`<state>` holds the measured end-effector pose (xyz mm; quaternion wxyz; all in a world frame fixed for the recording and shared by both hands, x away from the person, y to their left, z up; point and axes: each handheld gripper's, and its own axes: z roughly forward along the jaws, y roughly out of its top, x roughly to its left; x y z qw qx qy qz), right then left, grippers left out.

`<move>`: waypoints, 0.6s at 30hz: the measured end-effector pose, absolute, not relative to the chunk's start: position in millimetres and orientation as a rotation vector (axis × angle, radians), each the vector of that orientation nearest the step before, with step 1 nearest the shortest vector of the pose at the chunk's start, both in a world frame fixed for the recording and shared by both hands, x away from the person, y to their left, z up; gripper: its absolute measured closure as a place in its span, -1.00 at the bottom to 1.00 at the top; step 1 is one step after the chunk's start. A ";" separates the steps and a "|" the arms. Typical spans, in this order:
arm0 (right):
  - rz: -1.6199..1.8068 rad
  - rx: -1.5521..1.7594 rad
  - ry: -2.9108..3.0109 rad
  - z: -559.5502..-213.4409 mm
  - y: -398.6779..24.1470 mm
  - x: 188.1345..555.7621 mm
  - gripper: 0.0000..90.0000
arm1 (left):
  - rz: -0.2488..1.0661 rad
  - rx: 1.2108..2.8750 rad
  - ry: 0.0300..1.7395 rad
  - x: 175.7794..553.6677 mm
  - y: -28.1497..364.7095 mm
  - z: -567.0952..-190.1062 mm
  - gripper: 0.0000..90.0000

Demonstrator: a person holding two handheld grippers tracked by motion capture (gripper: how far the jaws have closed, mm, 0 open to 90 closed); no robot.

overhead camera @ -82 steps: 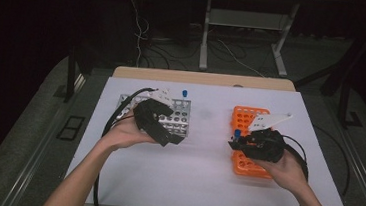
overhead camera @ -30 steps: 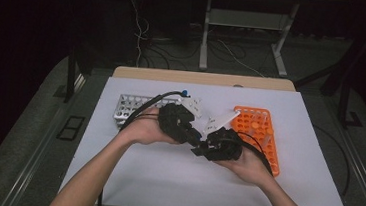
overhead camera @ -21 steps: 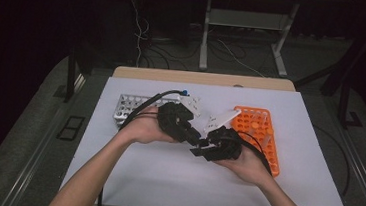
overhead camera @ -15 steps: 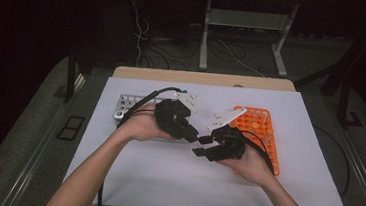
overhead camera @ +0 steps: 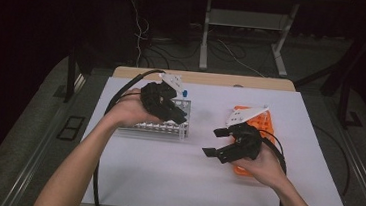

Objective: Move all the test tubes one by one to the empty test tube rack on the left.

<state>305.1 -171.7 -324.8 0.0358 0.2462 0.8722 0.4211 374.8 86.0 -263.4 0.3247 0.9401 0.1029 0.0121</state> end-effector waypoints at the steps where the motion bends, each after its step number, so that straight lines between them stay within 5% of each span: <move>1: 1.301 0.769 2.677 -323.7 -174.0 304.2 -0.65 | 0.038 2.464 0.279 376.9 88.2 -261.7 0.66; 7: 1.334 0.791 2.691 -320.0 -189.7 295.1 -0.98 | 0.057 2.455 0.315 390.6 96.0 -255.2 0.66; 18: 1.333 0.844 2.661 -319.0 -215.6 280.3 -0.99 | 0.108 2.463 0.380 414.5 102.8 -247.5 0.66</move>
